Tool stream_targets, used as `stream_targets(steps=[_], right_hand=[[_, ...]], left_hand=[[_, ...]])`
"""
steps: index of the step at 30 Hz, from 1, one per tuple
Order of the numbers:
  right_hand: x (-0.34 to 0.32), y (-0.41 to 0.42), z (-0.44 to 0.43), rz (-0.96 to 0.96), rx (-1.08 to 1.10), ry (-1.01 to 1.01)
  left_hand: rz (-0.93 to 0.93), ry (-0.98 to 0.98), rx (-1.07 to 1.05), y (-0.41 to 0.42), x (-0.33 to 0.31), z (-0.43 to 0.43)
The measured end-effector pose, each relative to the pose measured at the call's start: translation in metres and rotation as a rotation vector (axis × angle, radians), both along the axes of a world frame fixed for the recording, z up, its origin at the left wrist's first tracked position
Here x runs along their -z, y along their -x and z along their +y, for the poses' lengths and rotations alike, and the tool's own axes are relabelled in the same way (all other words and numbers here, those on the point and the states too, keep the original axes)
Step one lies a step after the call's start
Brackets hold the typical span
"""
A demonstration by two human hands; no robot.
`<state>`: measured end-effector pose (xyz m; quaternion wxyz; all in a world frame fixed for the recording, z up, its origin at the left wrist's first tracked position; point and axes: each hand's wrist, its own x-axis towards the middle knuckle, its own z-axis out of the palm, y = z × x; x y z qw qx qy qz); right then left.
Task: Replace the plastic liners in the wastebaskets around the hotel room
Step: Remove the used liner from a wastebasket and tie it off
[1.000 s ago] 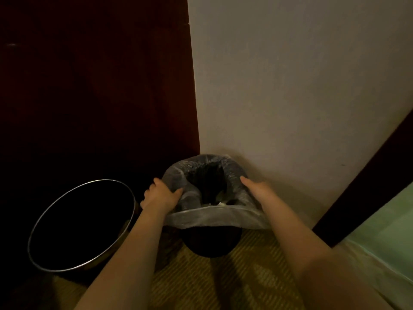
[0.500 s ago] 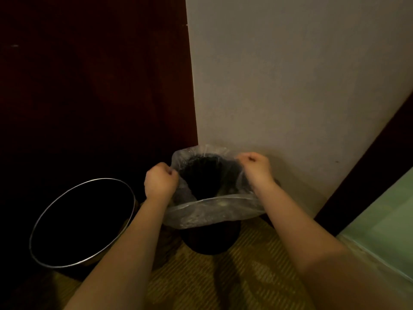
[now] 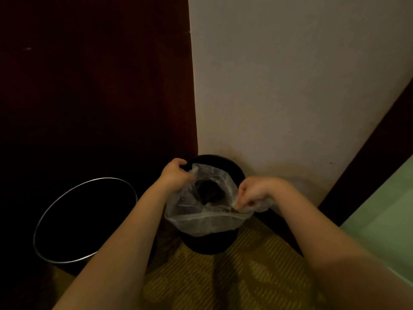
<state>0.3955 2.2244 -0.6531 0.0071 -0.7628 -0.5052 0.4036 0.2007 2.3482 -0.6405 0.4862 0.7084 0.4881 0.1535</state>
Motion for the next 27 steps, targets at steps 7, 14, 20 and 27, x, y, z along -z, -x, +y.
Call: stream_targets(steps=[7,14,20,27], right_hand=[[-0.010,0.019,0.012,-0.072,0.307,-0.561],[-0.001,0.044,0.034,-0.478,-0.010,-0.533],[-0.021,0.037,0.029,-0.319,0.141,-0.847],[-0.037,0.045,0.024,-0.290,0.117,-1.012]], left_hand=[[0.088,-0.284,0.287,-0.003,-0.028,-0.012],[0.188,-0.469,0.451,-0.002,-0.053,-0.023],[0.181,-0.772,0.075,0.003,-0.032,-0.002],[-0.129,0.243,0.158,0.001,-0.009,-0.005]])
